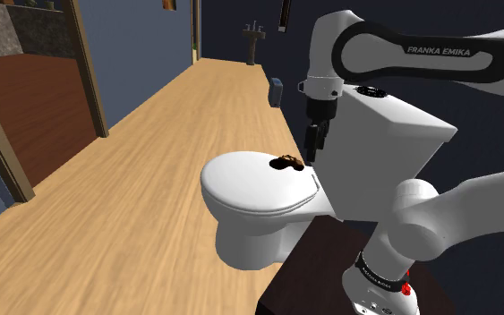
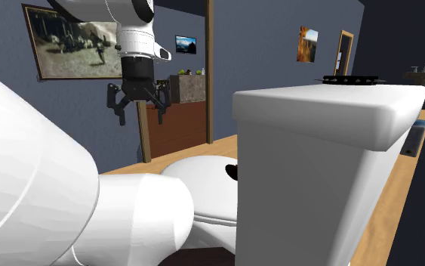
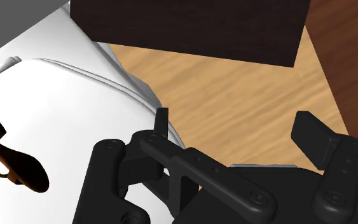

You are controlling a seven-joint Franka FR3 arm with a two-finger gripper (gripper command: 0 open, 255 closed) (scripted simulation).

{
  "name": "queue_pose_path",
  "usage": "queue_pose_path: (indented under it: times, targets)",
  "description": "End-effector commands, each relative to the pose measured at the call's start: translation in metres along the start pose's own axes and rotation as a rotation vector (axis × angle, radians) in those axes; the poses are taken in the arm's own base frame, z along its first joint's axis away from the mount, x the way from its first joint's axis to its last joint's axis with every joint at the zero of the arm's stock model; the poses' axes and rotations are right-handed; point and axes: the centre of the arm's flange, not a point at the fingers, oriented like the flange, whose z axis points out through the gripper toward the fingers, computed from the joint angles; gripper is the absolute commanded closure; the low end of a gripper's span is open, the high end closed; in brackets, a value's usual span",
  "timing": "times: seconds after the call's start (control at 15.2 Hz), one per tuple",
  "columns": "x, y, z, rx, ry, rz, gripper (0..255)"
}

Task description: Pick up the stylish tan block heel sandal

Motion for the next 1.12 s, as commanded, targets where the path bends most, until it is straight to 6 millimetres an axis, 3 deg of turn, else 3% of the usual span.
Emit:
queue_pose_path:
  times: [0.0,1.06]
  targets:
    - [0.0,0.0,0.0,0.0,0.0,0.0,0]
    - [0.092,0.164,0.087,-0.049,-0.042,-0.137,0]
